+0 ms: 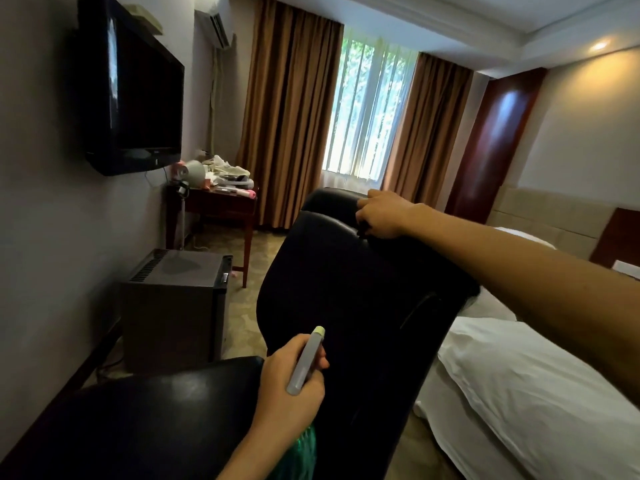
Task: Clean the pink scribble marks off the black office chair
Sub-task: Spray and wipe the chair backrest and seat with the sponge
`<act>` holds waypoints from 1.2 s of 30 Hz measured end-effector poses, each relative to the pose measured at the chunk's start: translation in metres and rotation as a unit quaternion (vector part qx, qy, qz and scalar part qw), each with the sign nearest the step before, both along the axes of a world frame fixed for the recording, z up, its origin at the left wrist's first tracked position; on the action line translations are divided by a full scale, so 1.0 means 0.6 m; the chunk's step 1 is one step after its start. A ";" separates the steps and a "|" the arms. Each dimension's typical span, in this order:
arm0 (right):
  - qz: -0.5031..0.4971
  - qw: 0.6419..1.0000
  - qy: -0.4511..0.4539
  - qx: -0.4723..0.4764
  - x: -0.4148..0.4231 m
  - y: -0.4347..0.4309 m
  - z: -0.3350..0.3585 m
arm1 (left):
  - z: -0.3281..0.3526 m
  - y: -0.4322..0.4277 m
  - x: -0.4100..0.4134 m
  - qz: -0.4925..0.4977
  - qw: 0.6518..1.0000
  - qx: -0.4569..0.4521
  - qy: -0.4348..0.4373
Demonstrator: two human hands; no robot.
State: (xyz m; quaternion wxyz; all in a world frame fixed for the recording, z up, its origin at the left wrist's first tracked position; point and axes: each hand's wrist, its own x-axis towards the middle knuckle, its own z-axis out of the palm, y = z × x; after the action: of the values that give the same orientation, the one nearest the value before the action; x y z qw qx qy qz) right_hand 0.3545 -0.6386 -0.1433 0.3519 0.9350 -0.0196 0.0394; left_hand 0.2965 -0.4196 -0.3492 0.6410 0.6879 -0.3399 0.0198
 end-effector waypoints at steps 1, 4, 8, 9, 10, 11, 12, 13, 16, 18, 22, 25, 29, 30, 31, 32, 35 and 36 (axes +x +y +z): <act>0.011 1.000 0.003 -0.001 -0.015 0.002 0.001 | 0.001 0.001 -0.001 0.004 1.000 0.004 -0.003; 0.030 0.999 0.011 -0.007 -0.073 0.010 -0.001 | 0.003 0.003 -0.006 -0.005 1.000 0.001 -0.003; 0.058 0.998 0.015 -0.034 -0.161 0.021 -0.012 | 0.006 0.009 -0.020 -0.028 1.000 0.003 0.011; 0.067 0.997 0.004 -0.033 -0.182 0.020 -0.019 | 0.006 0.011 -0.023 -0.026 1.000 0.003 0.012; 0.086 0.996 -0.012 -0.023 -0.203 0.019 -0.026 | 0.007 0.012 -0.026 -0.025 1.000 0.002 0.013; 0.120 0.992 -0.034 -0.010 -0.224 0.018 -0.034 | 0.007 0.014 -0.030 -0.024 1.000 0.002 0.013; 0.147 0.988 -0.056 -0.007 -0.244 0.018 -0.041 | 0.008 0.016 -0.034 -0.022 1.000 0.002 0.012; 0.162 0.984 -0.077 -0.003 -0.262 0.019 -0.048 | 0.009 0.018 -0.038 -0.019 1.000 0.002 0.008; 0.184 0.974 -0.130 0.013 -0.298 0.023 -0.071 | 0.012 0.028 -0.050 -0.020 1.000 0.000 -0.004; 0.188 0.968 -0.165 0.014 -0.308 0.031 -0.086 | 0.014 0.038 -0.056 -0.028 1.000 -0.001 -0.001; 0.178 0.953 -0.243 0.024 -0.317 0.031 -0.120 | 0.013 0.059 -0.057 -0.036 0.999 -0.011 0.009; 0.177 0.930 -0.313 0.071 -0.326 0.029 -0.155 | 0.016 0.070 -0.058 -0.033 0.999 -0.005 -0.001; 0.189 0.924 -0.288 0.169 -0.360 0.023 -0.236 | 0.016 0.075 -0.060 -0.031 1.000 0.000 -0.003; 0.183 0.923 -0.278 0.194 -0.369 0.020 -0.248 | 0.015 0.075 -0.061 -0.033 0.999 0.001 0.000; 0.177 0.914 -0.284 0.231 -0.375 0.020 -0.246 | 0.014 0.075 -0.061 -0.034 0.999 0.003 0.001; 0.172 0.897 -0.309 0.267 -0.377 0.021 -0.229 | 0.014 0.074 -0.062 -0.035 0.999 0.006 -0.001; 0.162 0.838 -0.441 0.277 -0.359 0.030 -0.127 | 0.016 0.070 -0.068 -0.030 0.999 0.009 -0.004; 0.163 0.822 -0.481 0.256 -0.348 0.030 -0.090 | 0.015 0.068 -0.071 -0.026 1.000 0.009 -0.004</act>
State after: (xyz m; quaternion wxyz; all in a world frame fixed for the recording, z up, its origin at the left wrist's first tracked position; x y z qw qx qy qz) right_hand 0.1456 -0.6207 -0.1976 0.0337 0.8433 -0.0429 0.5346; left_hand 0.2537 -0.3788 -0.3400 0.6340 0.6843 -0.3602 0.0025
